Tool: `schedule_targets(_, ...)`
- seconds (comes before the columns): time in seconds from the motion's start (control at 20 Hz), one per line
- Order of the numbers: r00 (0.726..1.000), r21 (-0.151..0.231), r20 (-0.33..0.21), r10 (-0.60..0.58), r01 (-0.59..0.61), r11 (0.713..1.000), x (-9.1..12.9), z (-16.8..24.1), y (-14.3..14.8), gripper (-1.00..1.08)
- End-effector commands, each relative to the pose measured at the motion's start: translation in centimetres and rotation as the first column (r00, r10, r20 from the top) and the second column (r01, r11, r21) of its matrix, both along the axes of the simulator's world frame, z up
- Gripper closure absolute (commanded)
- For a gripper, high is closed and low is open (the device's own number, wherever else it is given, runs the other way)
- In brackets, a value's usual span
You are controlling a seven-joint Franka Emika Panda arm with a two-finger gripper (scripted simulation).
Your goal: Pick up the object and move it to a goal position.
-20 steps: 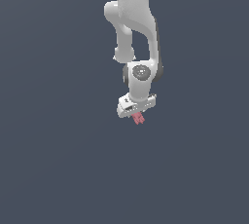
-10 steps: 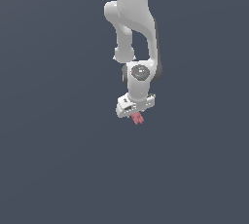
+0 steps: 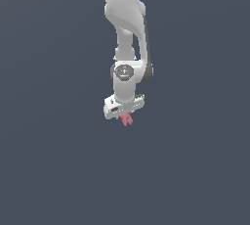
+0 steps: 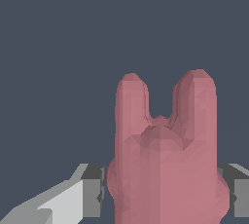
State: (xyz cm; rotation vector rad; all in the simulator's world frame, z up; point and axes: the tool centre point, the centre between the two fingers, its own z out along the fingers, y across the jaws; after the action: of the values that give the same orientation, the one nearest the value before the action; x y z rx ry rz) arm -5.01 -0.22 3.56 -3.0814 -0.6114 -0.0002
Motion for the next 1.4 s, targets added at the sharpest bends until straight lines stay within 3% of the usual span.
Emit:
schedule_targets(0.0, 1.0, 0.0, 0.0, -0.001, 0.001, 1.0, 0.4, 0.5, -2.6, 1.08)
schedule_targets(0.75, 1.0, 0.0, 0.0, -0.001, 0.001, 1.0, 3.8, 3.5, -19.5, 1.08)
schedule_targets(1.05, 1.0, 0.0, 0.0, -0.001, 0.001, 1.0, 4.6, 4.1, -22.8, 1.08)
schedule_targets(1.35, 1.0, 0.0, 0.0, -0.001, 0.001, 1.0, 4.9, 4.2, -24.0, 1.08)
